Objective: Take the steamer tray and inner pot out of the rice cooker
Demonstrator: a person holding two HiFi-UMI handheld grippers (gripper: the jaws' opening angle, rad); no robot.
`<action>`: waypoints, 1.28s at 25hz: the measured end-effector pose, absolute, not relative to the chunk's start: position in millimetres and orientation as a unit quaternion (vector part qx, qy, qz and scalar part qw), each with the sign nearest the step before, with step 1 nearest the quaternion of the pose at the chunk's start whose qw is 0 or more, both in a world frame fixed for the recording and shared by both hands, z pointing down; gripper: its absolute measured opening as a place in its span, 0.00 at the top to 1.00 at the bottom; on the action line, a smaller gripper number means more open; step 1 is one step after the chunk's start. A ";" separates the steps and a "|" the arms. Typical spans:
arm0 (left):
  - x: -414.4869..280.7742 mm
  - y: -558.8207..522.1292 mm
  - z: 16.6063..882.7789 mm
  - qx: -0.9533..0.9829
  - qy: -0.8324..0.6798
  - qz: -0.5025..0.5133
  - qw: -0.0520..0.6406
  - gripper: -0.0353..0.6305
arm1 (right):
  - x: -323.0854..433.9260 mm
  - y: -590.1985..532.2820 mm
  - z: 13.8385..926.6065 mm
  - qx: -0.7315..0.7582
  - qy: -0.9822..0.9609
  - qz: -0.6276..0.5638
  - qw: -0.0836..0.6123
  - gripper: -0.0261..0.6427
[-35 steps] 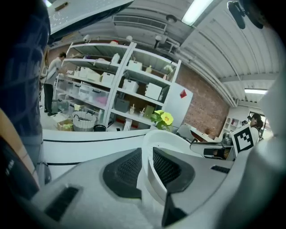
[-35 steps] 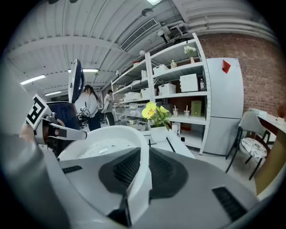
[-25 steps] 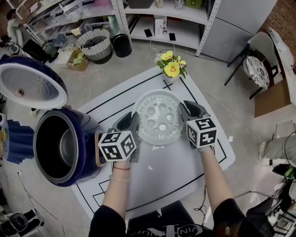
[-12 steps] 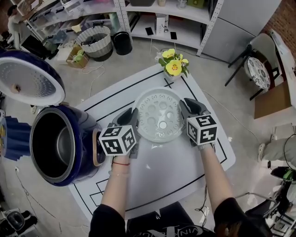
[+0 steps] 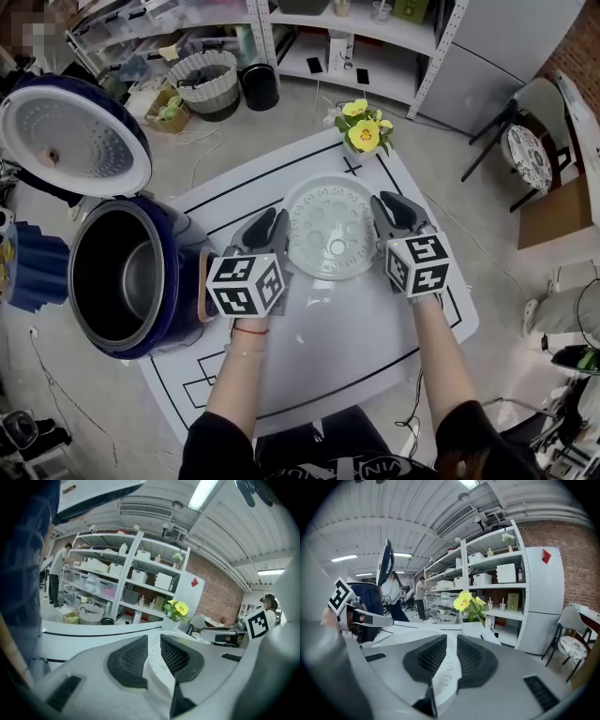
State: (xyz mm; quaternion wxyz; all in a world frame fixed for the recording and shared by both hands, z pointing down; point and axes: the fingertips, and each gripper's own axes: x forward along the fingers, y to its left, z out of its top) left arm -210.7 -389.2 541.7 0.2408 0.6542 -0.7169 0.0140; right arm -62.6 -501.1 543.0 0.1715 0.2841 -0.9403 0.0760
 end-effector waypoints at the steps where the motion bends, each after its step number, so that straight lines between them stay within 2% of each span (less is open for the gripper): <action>1: -208.4 -385.5 535.1 0.657 -0.716 0.009 0.235 0.84 | -63.3 -496.8 535.9 0.280 -0.943 0.073 0.166 0.87; 17: -178.4 -322.4 413.3 0.680 -0.720 -0.029 0.137 0.84 | -76.7 -397.1 406.7 0.203 -0.975 0.010 0.090 0.87; 32: -213.5 -230.3 319.2 0.654 -0.749 -0.066 0.083 0.84 | -143.5 -312.2 331.3 0.116 -0.993 0.004 0.034 0.87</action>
